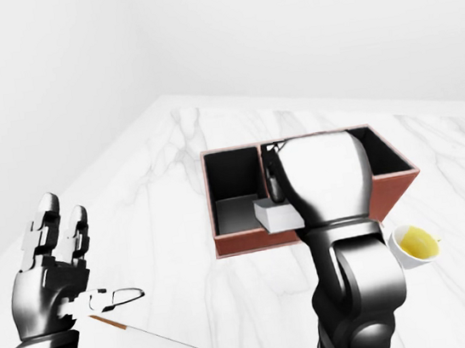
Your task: Pick up the book and place it in the front compartment of the caddy.
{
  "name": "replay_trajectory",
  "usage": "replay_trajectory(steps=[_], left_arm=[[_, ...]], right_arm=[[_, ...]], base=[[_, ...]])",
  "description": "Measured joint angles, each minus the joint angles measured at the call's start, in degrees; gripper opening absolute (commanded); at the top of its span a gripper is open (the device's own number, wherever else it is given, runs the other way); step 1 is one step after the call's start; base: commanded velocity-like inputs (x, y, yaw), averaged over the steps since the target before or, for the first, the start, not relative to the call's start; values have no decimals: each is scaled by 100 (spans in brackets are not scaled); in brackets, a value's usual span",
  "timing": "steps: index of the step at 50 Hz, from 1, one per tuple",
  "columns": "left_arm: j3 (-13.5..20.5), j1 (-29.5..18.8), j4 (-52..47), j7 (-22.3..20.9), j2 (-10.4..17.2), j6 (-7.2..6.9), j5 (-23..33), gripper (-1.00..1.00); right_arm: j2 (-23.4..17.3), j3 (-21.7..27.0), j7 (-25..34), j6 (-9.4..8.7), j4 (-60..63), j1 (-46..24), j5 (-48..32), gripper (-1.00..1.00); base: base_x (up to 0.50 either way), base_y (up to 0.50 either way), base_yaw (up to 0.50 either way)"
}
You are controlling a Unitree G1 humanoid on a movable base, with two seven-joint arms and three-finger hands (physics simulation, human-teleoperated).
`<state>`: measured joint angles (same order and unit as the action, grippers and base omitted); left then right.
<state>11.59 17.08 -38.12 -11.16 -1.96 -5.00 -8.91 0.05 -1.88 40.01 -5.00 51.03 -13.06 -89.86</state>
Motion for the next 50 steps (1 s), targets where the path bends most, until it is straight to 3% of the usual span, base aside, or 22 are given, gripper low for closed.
replay_trajectory(steps=[25,50], left_arm=[[24,-17,-5,-9,2,0,-6,100],[9,-31,23,5,9,0,11,100]], right_arm=[[-696,313,0,0,-1751,-2291,44,-100],[-1255,404,0,0,-3855,-3638,301,-100]], base=[[0,0,0],[0,0,0]])
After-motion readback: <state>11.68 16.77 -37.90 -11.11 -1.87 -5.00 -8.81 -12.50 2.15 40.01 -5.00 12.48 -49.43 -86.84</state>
